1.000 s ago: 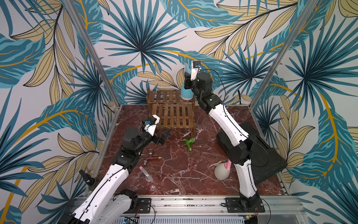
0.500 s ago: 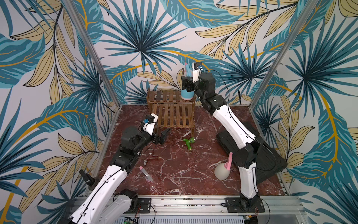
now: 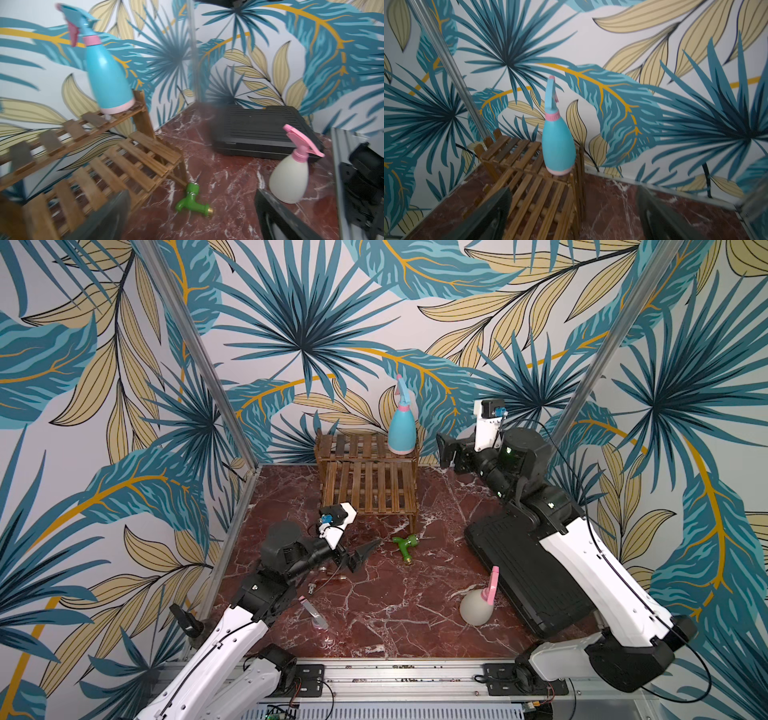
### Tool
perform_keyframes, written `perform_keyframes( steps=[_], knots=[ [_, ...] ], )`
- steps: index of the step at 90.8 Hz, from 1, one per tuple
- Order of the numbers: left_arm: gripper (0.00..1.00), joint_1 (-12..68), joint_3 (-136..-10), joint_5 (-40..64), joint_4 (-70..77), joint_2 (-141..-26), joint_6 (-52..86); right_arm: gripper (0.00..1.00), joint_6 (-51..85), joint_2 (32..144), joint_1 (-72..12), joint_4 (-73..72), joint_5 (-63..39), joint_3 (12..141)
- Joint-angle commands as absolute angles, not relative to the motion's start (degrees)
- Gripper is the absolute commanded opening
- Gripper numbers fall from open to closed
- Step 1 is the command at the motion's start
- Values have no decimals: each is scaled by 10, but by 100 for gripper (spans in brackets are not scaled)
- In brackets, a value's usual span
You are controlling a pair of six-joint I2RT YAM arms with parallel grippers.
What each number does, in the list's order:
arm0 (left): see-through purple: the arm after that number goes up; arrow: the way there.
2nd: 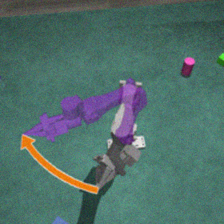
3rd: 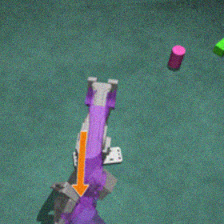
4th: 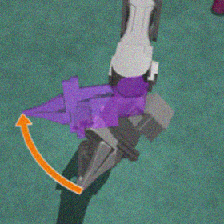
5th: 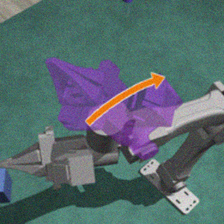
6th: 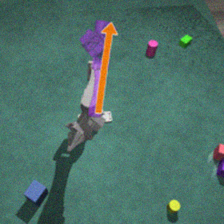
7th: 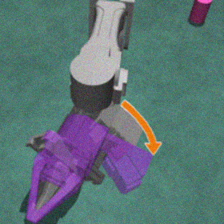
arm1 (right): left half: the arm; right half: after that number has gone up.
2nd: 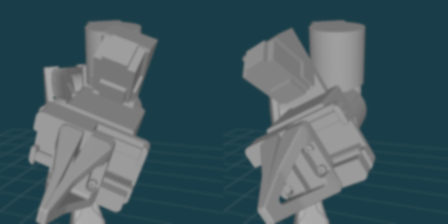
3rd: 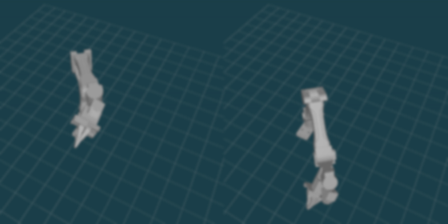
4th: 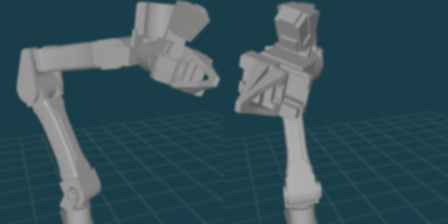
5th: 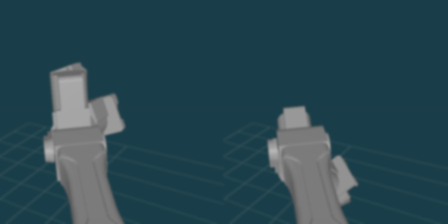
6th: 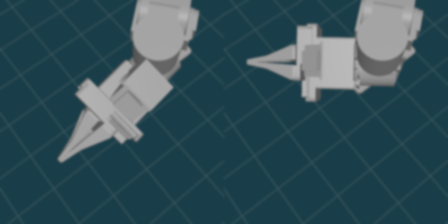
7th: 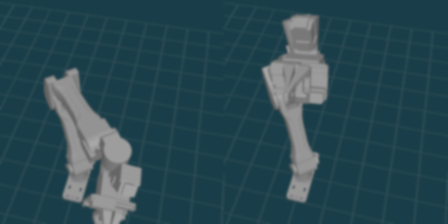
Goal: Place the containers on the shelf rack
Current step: 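Place the container on the shelf, then pick up a container from the center of the board.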
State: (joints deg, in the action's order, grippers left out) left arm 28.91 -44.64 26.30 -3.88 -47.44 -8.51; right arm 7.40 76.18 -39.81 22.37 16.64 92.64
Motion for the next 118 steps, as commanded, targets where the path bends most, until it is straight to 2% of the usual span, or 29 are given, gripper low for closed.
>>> perform_keyframes(
  steps=[1, 11, 21, 28, 44, 60, 92, 109, 118],
  knots=[
    [100, 334, -431, 248, 18, -502, -102, 99, 162, 712, -390, 396, 212, 875],
    [100, 377, -405, 234, 87, -524, -78, 99, 283, 637, -389, 524, 203, 816],
    [100, 410, -375, 213, 156, -545, -54, 99, 386, 560, -389, 593, 197, 734],
    [100, 423, -363, 207, 184, -566, -43, 93, 434, 514, -389, 618, 176, 699],
    [100, 446, -362, 213, 203, -610, -58, 86, 477, 502, -389, 647, 112, 642],
    [100, 458, -363, 223, 211, -634, -65, 80, 490, 505, -389, 660, 115, 598],
    [100, 466, -379, 219, 153, -644, -107, 43, 497, 502, -391, 608, 79, 521],
    [100, 467, -377, 214, 153, -645, -106, 30, 486, 513, -392, 609, 73, 520],
    [100, 467, -376, 208, 153, -646, -106, 20, 476, 520, -393, 619, 76, 531]
  ],
)
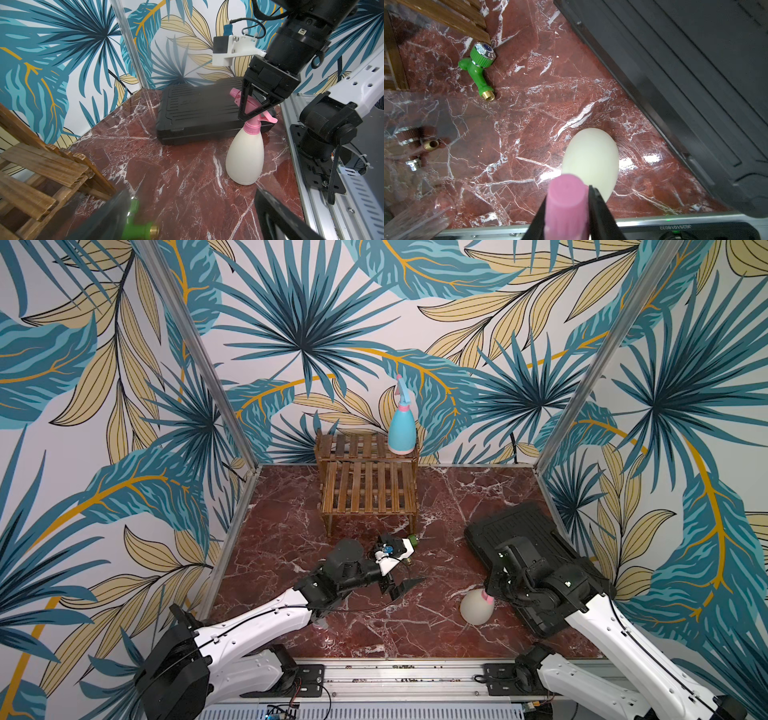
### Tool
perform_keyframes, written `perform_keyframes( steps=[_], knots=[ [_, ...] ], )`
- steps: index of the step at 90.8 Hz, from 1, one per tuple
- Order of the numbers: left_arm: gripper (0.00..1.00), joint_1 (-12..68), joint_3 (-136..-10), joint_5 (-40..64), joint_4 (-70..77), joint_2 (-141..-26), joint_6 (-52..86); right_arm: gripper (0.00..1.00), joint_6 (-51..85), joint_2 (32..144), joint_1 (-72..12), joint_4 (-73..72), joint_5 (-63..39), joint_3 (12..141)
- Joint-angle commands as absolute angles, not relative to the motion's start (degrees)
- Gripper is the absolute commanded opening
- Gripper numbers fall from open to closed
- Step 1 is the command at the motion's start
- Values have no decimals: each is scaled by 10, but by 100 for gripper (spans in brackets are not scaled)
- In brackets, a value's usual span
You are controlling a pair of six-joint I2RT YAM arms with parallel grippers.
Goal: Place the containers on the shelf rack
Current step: 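Pick up a container from the center of the board.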
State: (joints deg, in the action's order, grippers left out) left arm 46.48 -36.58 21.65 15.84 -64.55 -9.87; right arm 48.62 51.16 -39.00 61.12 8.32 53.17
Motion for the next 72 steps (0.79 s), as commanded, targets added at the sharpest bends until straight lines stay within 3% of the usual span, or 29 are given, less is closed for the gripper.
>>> perform_keyframes(
  steps=[1, 16, 31, 72],
  knots=[
    [100, 467, -376, 208, 153, -645, -106, 19, 475, 520, -394, 621, 77, 533],
    [100, 467, -372, 212, 163, -645, -102, 10, 442, 527, -394, 637, 69, 584],
    [100, 467, -374, 236, 156, -647, -112, 8, 381, 555, -394, 634, 39, 661],
    [100, 475, -405, 110, 12, -657, -201, 8, 203, 714, -394, 539, -227, 824]
  ],
)
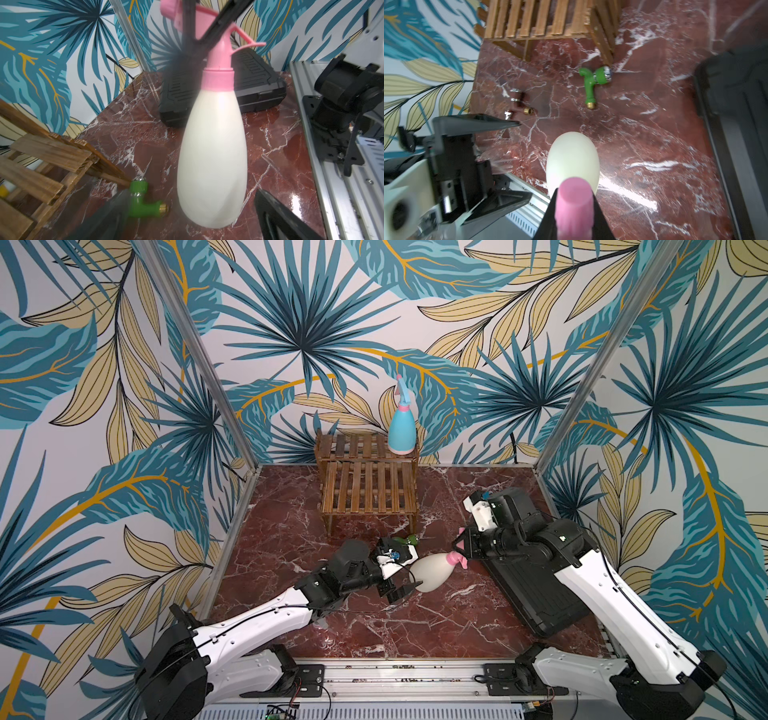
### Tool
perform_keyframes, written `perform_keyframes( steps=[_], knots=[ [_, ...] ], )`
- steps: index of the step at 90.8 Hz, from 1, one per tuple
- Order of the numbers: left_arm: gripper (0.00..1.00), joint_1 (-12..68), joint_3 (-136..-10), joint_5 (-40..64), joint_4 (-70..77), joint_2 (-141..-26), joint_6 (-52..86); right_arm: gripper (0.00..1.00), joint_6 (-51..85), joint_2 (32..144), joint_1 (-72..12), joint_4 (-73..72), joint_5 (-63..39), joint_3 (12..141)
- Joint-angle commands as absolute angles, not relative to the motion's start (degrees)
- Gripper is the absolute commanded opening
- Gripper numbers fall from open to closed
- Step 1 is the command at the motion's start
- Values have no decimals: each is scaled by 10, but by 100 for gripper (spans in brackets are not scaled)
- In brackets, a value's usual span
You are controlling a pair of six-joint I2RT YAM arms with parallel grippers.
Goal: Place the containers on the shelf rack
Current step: 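Pick up a container from the center of the board.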
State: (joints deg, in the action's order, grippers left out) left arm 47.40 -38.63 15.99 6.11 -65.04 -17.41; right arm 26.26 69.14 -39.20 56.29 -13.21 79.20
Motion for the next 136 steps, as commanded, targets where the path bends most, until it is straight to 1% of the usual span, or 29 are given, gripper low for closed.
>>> perform_keyframes(
  steps=[1, 8, 20, 35, 49, 62, 70, 78, 83, 86, 91, 94, 101, 108, 116, 123, 130, 136],
  knots=[
    [100, 475, -405, 109, 10, -657, -202, 8, 201, 716, -394, 539, -230, 827],
    [100, 475, -404, 102, 8, -658, -202, 8, 183, 729, -395, 545, -249, 844],
    [100, 475, -402, 123, 9, -660, -199, 8, 164, 744, -394, 558, -270, 867],
    [100, 475, -404, 170, 12, -670, -196, 9, 147, 758, -394, 572, -280, 888],
    [100, 475, -409, 172, 19, -672, -192, 9, 140, 764, -394, 579, -281, 895],
    [92, 475, -408, 185, 25, -672, -185, 10, 137, 764, -394, 578, -274, 897],
    [84, 475, -403, 189, 36, -671, -178, 12, 134, 764, -393, 576, -269, 897],
    [80, 475, -397, 199, 55, -671, -164, 15, 133, 763, -393, 564, -267, 896],
    [79, 475, -394, 204, 64, -671, -151, 19, 132, 762, -393, 550, -264, 895],
    [78, 475, -391, 203, 69, -670, -139, 25, 131, 761, -393, 541, -262, 895],
    [78, 474, -386, 197, 77, -669, -114, 39, 126, 758, -391, 517, -257, 892],
    [77, 474, -384, 189, 81, -668, -96, 51, 125, 754, -391, 491, -250, 889],
    [76, 470, -375, 159, 91, -661, -43, 72, 125, 733, -391, 415, -231, 868],
    [76, 460, -359, 140, 120, -646, 12, 86, 135, 696, -392, 290, -206, 816],
    [76, 439, -337, 121, 162, -629, 86, 95, 171, 649, -392, 128, -171, 746],
    [75, 420, -329, 105, 175, -609, 146, 96, 211, 627, -392, 26, -168, 697],
    [76, 415, -323, 92, 170, -579, 155, 96, 244, 629, -391, -35, -186, 670],
    [76, 410, -328, 74, 139, -564, 142, 96, 259, 650, -391, -36, -192, 672]
  ],
)
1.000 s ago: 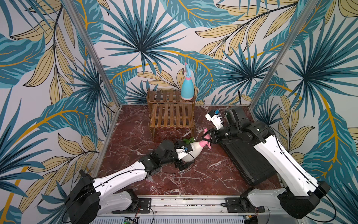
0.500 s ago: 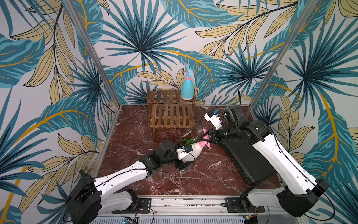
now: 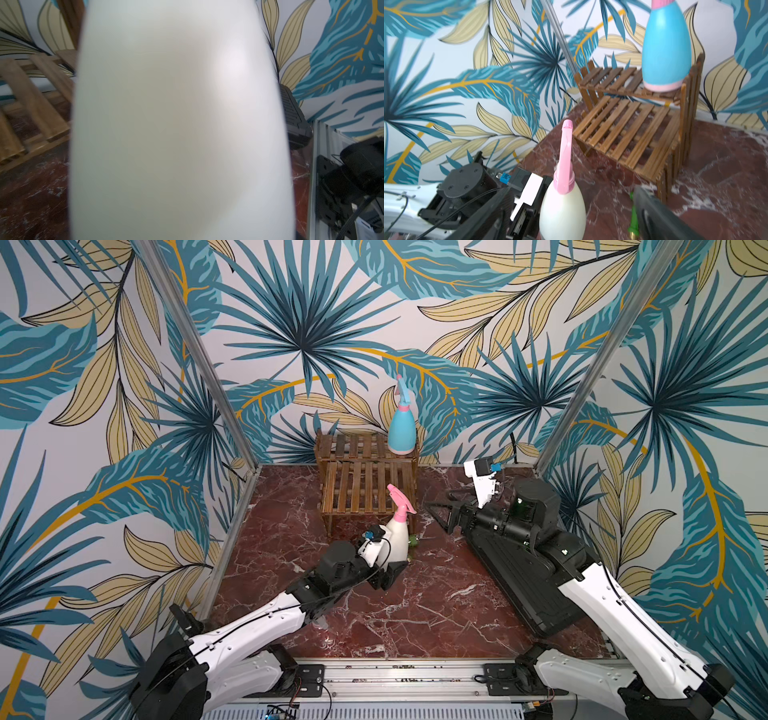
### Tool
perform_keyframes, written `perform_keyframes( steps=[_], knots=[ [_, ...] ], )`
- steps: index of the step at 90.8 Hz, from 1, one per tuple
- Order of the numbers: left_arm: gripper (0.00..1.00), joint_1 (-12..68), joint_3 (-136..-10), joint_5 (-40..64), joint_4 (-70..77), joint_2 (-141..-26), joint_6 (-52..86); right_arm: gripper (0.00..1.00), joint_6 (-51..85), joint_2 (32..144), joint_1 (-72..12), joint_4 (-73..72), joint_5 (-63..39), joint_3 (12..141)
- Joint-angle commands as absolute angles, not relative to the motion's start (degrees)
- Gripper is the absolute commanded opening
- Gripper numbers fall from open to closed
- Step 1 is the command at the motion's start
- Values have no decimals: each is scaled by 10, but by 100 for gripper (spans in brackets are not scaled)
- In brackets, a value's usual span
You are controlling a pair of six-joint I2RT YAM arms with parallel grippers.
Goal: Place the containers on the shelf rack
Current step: 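Pick up a container from the center of the board.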
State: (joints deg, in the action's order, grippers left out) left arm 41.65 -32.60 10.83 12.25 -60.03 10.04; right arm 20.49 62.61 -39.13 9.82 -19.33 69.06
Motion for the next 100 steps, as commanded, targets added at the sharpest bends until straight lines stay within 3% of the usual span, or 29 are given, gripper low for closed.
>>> perform_keyframes(
  steps=[1, 16, 36, 78, 100],
  knots=[
    [76, 409, -331, 72, 136, -562, 140, 96, 260, 654, -391, -34, -192, 676],
    [76, 396, -360, 59, 84, -561, 130, 93, 275, 712, -410, -30, -203, 711],
    [76, 396, -371, 70, 81, -568, 136, 71, 263, 763, -443, -14, -212, 757],
    [77, 396, -373, 48, 78, -577, 139, 46, 263, 833, -503, 16, -178, 808],
    [77, 396, -380, 50, 77, -585, 130, 16, 262, 827, -514, -5, -147, 786]
  ],
)
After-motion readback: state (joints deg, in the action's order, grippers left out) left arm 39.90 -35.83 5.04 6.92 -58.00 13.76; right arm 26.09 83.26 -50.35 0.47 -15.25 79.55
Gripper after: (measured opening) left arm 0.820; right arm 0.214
